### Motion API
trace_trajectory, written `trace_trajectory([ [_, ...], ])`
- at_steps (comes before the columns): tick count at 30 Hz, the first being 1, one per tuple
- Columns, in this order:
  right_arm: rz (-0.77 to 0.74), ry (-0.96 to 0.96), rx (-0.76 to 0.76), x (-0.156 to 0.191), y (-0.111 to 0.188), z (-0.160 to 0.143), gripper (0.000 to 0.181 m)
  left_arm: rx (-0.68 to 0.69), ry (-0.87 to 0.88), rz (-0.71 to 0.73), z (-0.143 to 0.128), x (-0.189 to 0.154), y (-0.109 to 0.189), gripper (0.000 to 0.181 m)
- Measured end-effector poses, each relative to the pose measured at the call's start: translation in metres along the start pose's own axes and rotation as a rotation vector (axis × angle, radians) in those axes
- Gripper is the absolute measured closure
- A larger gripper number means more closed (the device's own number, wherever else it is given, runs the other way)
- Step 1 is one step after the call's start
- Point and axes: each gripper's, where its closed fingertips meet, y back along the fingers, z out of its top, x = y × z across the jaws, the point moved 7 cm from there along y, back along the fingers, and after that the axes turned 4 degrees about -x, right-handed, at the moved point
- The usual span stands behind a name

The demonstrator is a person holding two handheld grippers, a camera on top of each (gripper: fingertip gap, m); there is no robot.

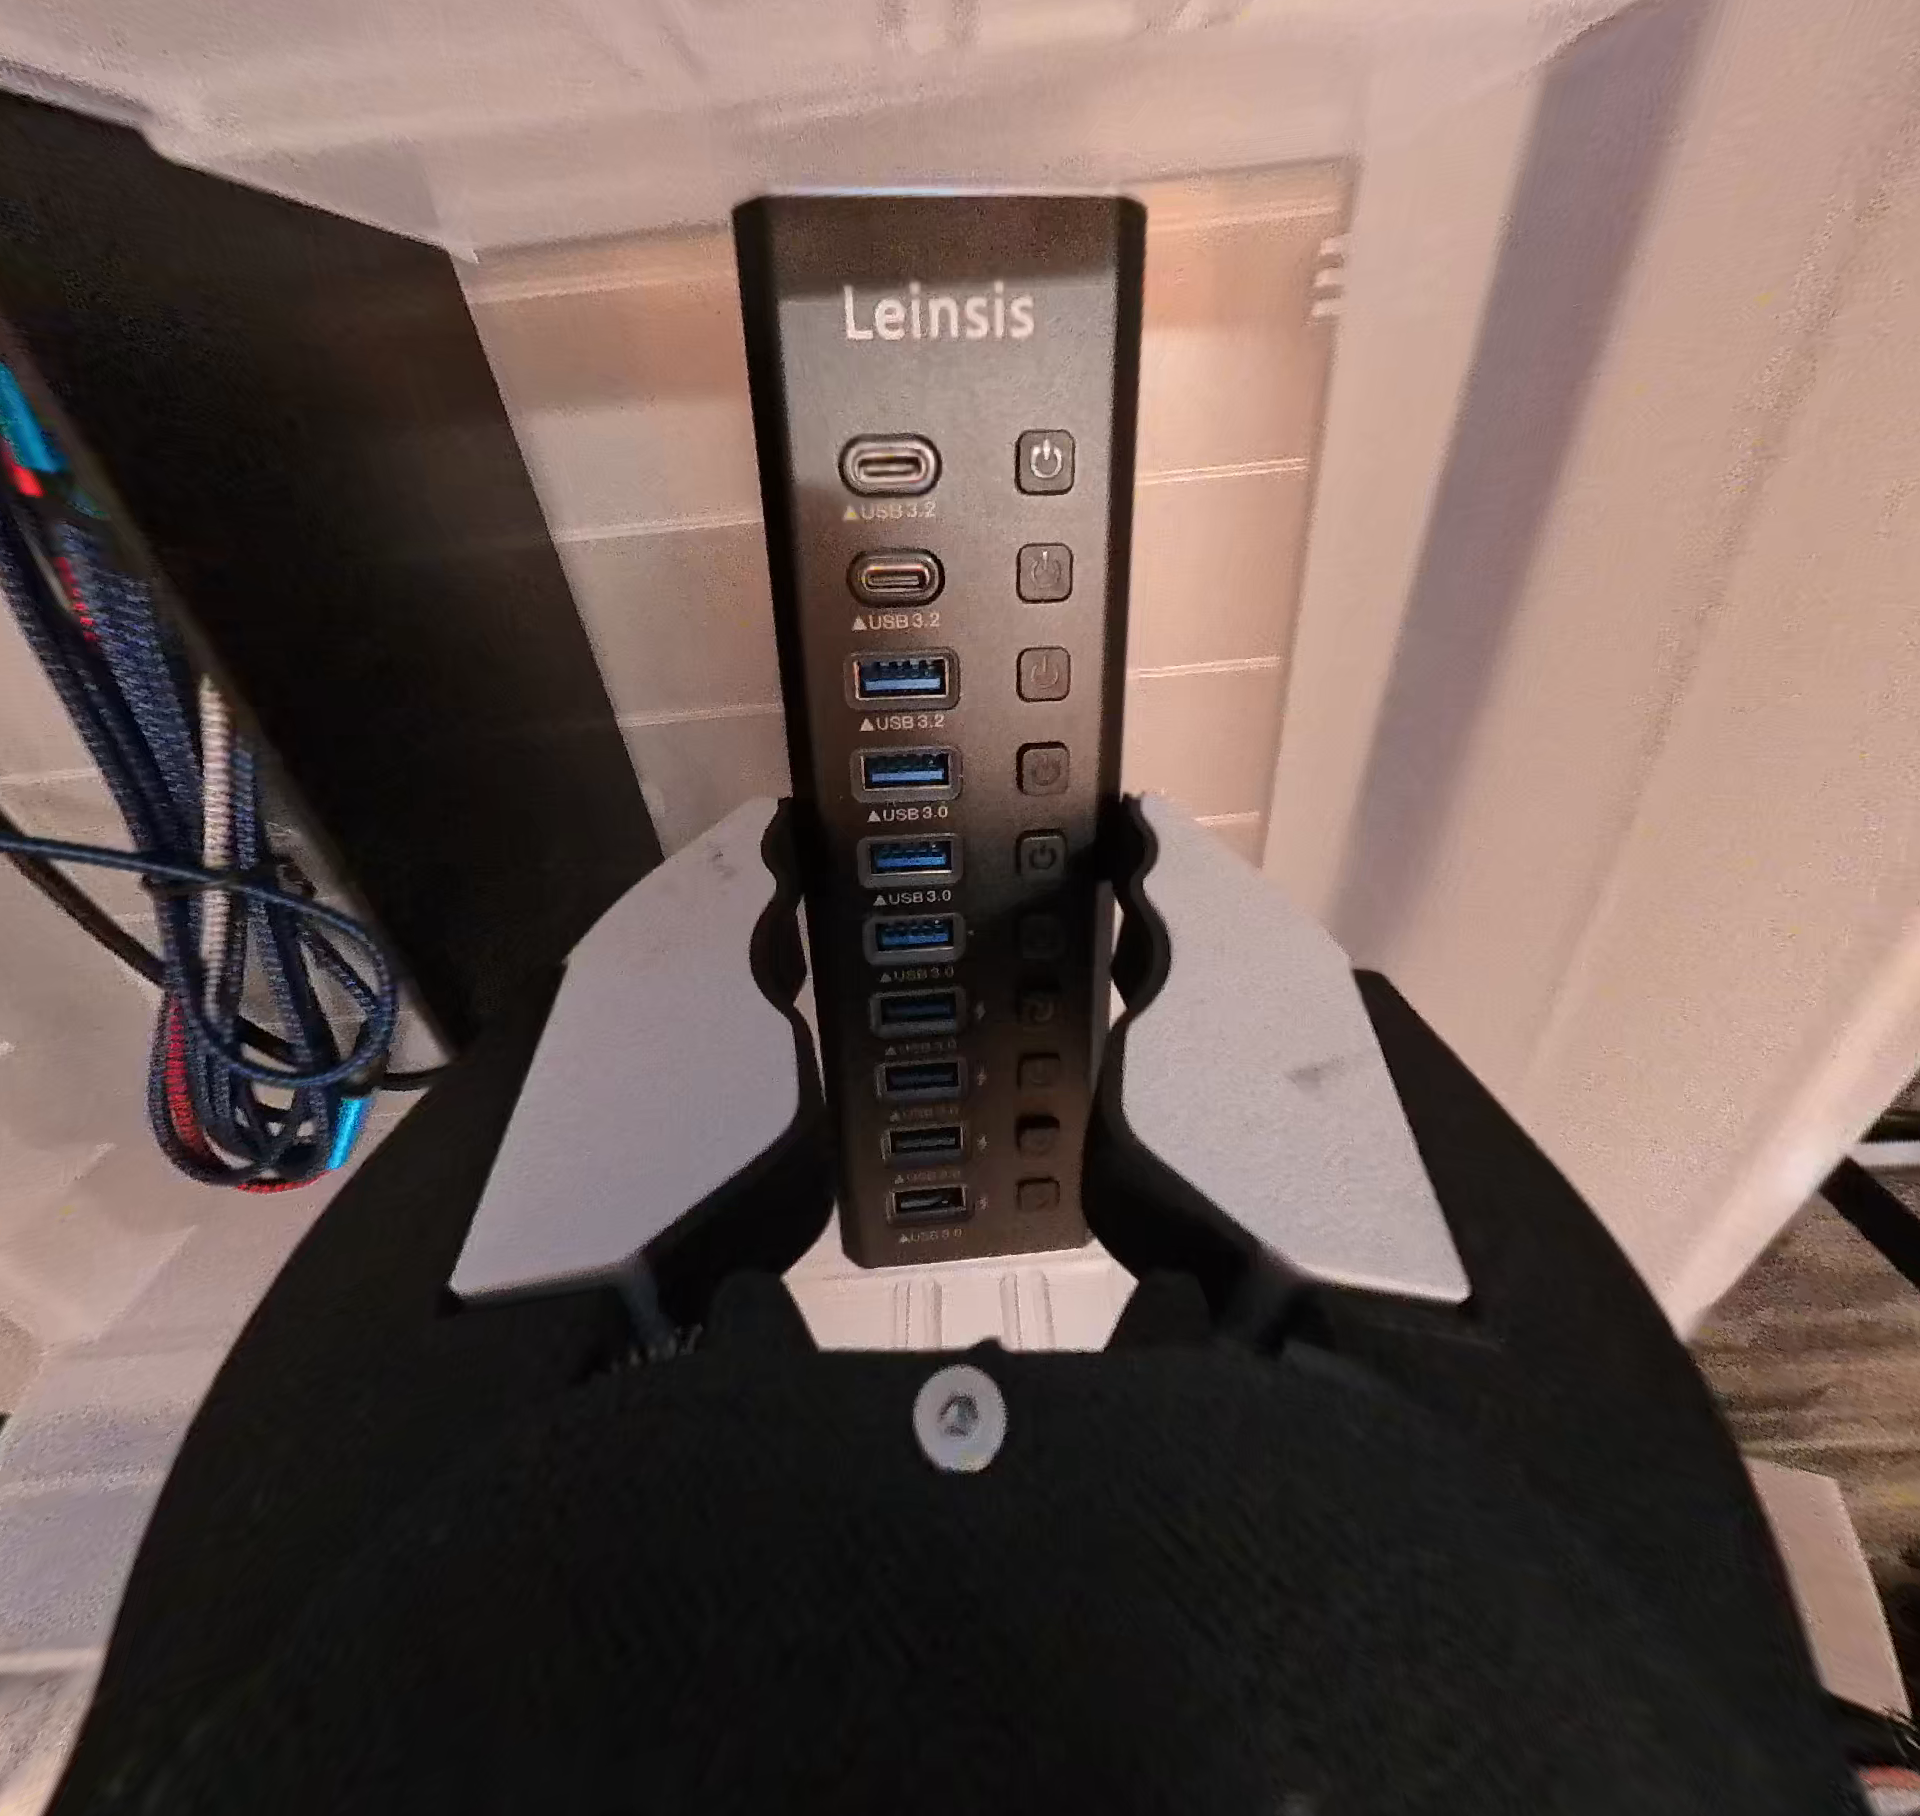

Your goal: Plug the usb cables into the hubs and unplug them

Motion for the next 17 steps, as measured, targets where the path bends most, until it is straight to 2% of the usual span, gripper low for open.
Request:
trace_trajectory([
  [4, 0.033, 0.033, 0.063, 0.004, -0.019, -0.002, 0.123, 0.014, -0.005, 0.005, -0.001, -0.001, 0.0, 0.109],
  [10, 0.019, 0.026, 0.088, 0.005, -0.02, -0.001, 0.122, -0.005, 0.024, -0.014, -0.003, 0.003, -0.006, 0.109],
  [12, -0.006, -0.005, 0.087, 0.004, -0.02, -0.001, 0.117, -0.01, 0.026, -0.023, -0.001, 0.003, -0.008, 0.109],
  [14, -0.062, -0.058, 0.086, 0.001, -0.011, -0.004, 0.106, -0.005, 0.006, -0.023, 0.004, 0.004, -0.007, 0.107],
  [17, -0.138, -0.084, 0.007, 0.001, 0.022, -0.008, 0.105, -0.005, -0.043, 0.01, 0.016, 0.008, 0.006, 0.106],
])
